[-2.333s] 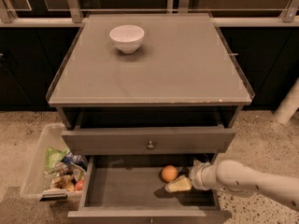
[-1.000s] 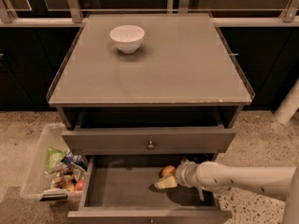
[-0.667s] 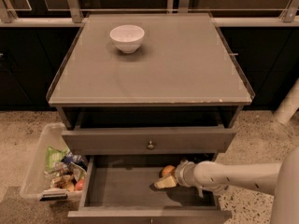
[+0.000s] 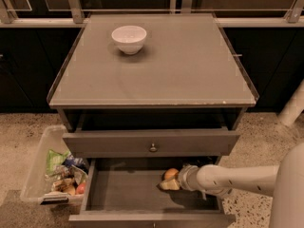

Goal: Pick orange from middle drawer and place on counter

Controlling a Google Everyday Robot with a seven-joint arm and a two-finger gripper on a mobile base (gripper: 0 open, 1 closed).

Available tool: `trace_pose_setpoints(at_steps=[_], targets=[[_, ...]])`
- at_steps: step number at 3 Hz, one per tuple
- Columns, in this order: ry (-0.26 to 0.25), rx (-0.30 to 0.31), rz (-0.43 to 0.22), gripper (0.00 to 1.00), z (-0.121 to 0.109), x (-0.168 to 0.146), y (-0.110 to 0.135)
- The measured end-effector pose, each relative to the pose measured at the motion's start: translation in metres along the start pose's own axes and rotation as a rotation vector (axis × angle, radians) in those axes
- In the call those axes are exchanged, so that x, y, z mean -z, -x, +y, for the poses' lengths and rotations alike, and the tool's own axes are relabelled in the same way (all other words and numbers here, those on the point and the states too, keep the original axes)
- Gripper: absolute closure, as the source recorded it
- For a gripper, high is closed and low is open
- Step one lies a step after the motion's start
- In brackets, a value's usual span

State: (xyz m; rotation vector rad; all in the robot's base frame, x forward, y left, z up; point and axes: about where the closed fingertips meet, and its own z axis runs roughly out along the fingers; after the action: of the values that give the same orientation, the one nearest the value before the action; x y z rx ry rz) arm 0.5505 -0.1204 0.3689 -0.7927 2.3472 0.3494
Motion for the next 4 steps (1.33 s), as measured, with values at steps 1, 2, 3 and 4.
trace_pose_setpoints(at_steps=[1, 2, 3, 4], targets=[[0.000, 0.000, 0.000, 0.42, 0.0000, 0.0000, 0.0000], [0.000, 0.000, 0.000, 0.66, 0.0000, 0.0000, 0.0000], [0.000, 0.000, 0.000, 0.88, 0.0000, 0.0000, 0.0000], [0.037, 0.004, -0.017, 1.00, 0.0025, 0.0078, 0.0084]])
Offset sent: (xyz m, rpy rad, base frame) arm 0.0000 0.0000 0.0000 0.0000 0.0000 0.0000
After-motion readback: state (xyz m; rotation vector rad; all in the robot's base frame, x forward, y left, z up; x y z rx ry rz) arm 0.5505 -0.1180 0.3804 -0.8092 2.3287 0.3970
